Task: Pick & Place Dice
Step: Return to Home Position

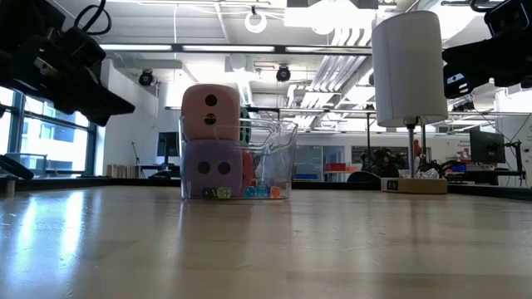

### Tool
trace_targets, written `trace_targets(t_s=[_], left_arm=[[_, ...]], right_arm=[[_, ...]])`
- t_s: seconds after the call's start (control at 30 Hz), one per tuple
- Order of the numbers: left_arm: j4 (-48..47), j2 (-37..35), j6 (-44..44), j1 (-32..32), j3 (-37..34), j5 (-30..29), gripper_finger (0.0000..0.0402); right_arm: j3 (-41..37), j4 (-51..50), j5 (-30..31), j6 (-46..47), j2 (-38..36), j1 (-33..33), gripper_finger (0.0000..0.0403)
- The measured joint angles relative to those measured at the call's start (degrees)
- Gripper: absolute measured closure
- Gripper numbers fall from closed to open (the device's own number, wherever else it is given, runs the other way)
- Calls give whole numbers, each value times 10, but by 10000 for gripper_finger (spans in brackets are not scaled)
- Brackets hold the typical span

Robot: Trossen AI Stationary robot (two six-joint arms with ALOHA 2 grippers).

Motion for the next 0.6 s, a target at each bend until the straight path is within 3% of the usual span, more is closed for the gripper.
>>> trace_targets(t_s=[0.3, 0.6], left_arm=[[-2, -26, 10, 0, -2, 18, 401], [54, -24, -9, 0, -25, 89, 401]], right_arm=[[0, 1, 0, 0, 0, 0, 401], [0, 2, 0, 0, 0, 0, 401]])
